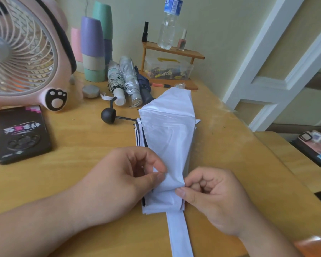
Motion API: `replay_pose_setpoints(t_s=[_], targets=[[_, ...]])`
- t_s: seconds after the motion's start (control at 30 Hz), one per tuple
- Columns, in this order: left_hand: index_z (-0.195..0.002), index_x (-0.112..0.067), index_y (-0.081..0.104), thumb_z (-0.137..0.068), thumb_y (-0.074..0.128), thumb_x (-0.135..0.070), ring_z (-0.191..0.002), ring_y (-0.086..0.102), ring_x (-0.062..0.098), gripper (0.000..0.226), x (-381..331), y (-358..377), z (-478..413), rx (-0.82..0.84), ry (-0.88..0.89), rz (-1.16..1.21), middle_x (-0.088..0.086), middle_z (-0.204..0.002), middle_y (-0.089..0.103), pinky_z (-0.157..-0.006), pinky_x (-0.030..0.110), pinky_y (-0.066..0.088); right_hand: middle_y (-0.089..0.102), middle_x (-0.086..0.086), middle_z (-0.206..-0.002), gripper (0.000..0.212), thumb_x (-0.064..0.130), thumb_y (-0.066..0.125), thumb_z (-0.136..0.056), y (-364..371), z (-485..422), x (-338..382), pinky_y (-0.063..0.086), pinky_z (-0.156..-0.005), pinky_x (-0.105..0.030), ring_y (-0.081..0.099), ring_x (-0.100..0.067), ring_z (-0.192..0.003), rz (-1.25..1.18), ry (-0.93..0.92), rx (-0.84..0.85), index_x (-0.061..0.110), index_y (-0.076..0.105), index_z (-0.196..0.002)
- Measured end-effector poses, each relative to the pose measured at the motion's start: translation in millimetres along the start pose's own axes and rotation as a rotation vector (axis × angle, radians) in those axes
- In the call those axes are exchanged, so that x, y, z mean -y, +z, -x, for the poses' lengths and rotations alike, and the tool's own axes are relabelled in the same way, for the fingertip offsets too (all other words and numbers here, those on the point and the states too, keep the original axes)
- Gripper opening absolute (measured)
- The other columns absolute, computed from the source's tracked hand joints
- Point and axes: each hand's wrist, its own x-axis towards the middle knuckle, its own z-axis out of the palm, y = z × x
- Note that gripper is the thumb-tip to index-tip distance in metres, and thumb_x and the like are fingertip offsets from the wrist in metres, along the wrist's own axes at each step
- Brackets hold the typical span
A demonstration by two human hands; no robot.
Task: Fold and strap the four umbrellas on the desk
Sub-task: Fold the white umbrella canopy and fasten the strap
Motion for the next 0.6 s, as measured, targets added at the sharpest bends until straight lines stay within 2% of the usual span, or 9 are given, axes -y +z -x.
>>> replay_pose_setpoints(t_s=[0.03, 0.1, 0.17, 0.23, 0.33, 0.4, 0.47, 0.53, 0.6], targets=[[-0.086, -0.031, 0.074, -0.083, 0.077, -0.031, -0.057, 0.051, 0.012, 0.004, 0, 0, 0, -0.007, -0.006, -0.023, 0.002, -0.069, 0.063, -0.054, 0.023, 0.040, 0.055, 0.001, -0.055, 0.011, 0.020, 0.082, -0.076, -1, 1, 1, 0.038, -0.051, -0.019, 0.045, -0.010, -0.053, -0.008, 0.008, 0.007, 0.017, 0.071, -0.075], [-0.085, -0.033, 0.073, -0.089, 0.076, -0.020, -0.050, 0.049, 0.007, 0.013, -1, 0, 2, -0.021, -0.013, -0.115, -0.006, -0.063, 0.058, -0.051, 0.019, 0.040, 0.060, -0.002, -0.059, 0.014, 0.027, 0.080, -0.077, -1, 4, 3, 0.040, -0.053, -0.019, 0.050, -0.010, -0.054, -0.013, -0.016, 0.012, 0.016, 0.070, -0.078], [-0.084, -0.030, 0.071, -0.090, 0.072, -0.020, -0.047, 0.048, 0.003, 0.011, -2, 1, 4, -0.022, -0.038, -0.219, -0.011, -0.059, 0.056, -0.050, 0.016, 0.039, 0.062, -0.005, -0.063, 0.016, 0.031, 0.074, -0.081, -2, 6, 3, 0.041, -0.053, -0.023, 0.053, -0.015, -0.056, 0.054, -0.131, -0.079, 0.016, 0.069, -0.079], [-0.086, -0.031, 0.070, -0.090, 0.071, -0.025, -0.047, 0.050, 0.002, 0.007, -3, 3, 5, -0.011, -0.077, -0.291, -0.014, -0.059, 0.058, -0.050, 0.014, 0.039, 0.058, -0.002, -0.066, 0.012, 0.023, 0.069, -0.087, -4, 2, 8, 0.042, -0.056, -0.032, 0.054, -0.023, -0.061, 0.278, -0.324, -0.225, 0.015, 0.068, -0.079], [-0.087, -0.033, 0.070, -0.091, 0.071, -0.028, -0.050, 0.053, 0.001, 0.006, -5, 4, 6, 0.018, -0.109, -0.366, -0.020, -0.062, 0.061, -0.052, 0.012, 0.039, 0.061, -0.001, -0.082, 0.002, 0.008, 0.070, -0.086, -9, -20, 23, 0.045, -0.075, -0.030, 0.058, -0.022, -0.082, 0.671, -0.527, -0.289, 0.006, 0.069, -0.086], [-0.086, -0.033, 0.070, -0.090, 0.071, -0.027, -0.048, 0.052, 0.001, 0.007, -6, 3, 5, 0.022, -0.132, -0.368, -0.020, -0.060, 0.061, -0.051, 0.012, 0.039, 0.064, 0.000, -0.100, 0.014, 0.015, 0.071, -0.085, -12, -43, 32, 0.045, -0.090, -0.027, 0.060, -0.021, -0.099, 0.812, -0.497, -0.252, 0.008, 0.072, -0.098], [-0.086, -0.032, 0.071, -0.090, 0.072, -0.026, -0.046, 0.052, 0.001, 0.007, -5, 4, 5, 0.008, -0.137, -0.357, -0.020, -0.058, 0.060, -0.050, 0.012, 0.039, 0.060, 0.003, -0.122, 0.030, 0.030, 0.068, -0.087, -13, -64, 39, 0.041, -0.102, -0.025, 0.054, -0.016, -0.119, 0.928, -0.389, -0.172, 0.016, 0.071, -0.114], [-0.085, -0.032, 0.072, -0.089, 0.074, -0.029, -0.048, 0.053, 0.001, 0.005, -8, 4, 5, 0.010, -0.142, -0.363, -0.019, -0.060, 0.061, -0.051, 0.012, 0.040, 0.046, 0.006, -0.148, 0.043, 0.042, 0.063, -0.095, -13, -84, 42, 0.031, -0.116, -0.029, 0.036, -0.012, -0.142, 1.064, -0.261, -0.011, 0.026, 0.060, -0.135], [-0.086, -0.033, 0.071, -0.088, 0.075, -0.034, -0.052, 0.056, 0.002, 0.004, -9, 4, 5, 0.006, -0.140, -0.382, -0.019, -0.064, 0.063, -0.053, 0.012, 0.042, 0.022, 0.008, -0.166, 0.054, 0.050, 0.052, -0.101, -12, -100, 42, 0.007, -0.127, -0.028, 0.007, -0.008, -0.155, 1.175, -0.168, 0.189, 0.034, 0.041, -0.151]])
